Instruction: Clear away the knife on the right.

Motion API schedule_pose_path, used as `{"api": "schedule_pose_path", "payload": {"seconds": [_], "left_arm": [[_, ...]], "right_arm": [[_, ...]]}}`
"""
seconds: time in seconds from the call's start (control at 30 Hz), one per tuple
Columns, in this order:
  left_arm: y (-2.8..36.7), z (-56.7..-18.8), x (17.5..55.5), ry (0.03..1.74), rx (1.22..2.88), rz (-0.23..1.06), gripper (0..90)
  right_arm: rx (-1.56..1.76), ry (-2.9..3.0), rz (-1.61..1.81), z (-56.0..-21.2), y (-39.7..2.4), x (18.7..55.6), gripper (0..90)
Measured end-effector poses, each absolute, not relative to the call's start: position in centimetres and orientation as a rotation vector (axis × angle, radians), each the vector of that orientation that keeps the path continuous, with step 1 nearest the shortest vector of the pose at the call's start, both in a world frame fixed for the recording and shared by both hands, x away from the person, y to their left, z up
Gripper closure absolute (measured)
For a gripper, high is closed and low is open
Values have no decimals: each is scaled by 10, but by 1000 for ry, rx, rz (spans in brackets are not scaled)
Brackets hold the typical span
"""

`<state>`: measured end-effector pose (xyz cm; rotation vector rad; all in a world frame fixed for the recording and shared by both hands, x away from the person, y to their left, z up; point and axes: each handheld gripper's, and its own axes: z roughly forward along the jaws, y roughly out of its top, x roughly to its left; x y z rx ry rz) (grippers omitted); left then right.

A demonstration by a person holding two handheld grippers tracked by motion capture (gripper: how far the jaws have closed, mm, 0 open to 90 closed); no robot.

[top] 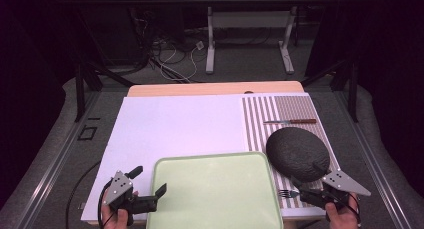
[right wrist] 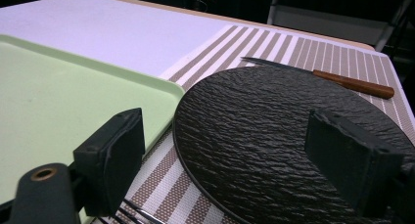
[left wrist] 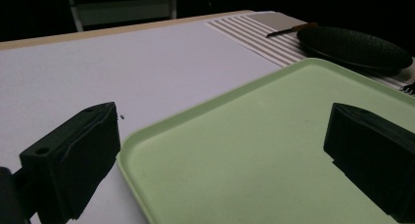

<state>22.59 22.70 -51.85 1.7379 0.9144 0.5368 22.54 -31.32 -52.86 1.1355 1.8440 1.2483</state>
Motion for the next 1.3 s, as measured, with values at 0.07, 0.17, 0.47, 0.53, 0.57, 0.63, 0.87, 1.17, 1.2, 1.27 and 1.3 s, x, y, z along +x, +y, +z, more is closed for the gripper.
{"api": "schedule_pose_path", "payload": {"seconds": [0.07,0.17,0.47,0.53,0.57,0.63,0.87,1.17,1.2,1.27,1.3], "left_arm": [[227,-519,226,916,1738,534,4],[228,-519,226,919,1734,544,4],[228,-521,227,936,1720,539,4],[227,-521,228,941,1715,542,4],[227,-521,228,943,1712,544,4],[227,-522,228,945,1714,542,4],[227,-522,226,952,1723,550,4],[225,-523,223,957,1708,547,3],[225,-523,221,962,1714,555,4],[224,-523,220,968,1718,560,4],[224,-523,220,970,1718,564,4]], "right_arm": [[1155,1842,1234,-528,-314,226,142],[1156,1829,1232,-527,-314,227,142],[1277,1807,1168,-521,-320,237,143],[1277,1838,1133,-521,-324,238,156],[1259,1839,1113,-520,-326,239,166],[1241,1834,1060,-518,-331,241,172],[1326,1845,1047,-511,-349,254,238],[1415,1791,1042,-500,-362,260,344],[1449,1779,1058,-497,-367,263,374],[1462,1773,1073,-496,-368,264,392],[1459,1769,1090,-495,-370,267,427]]}}
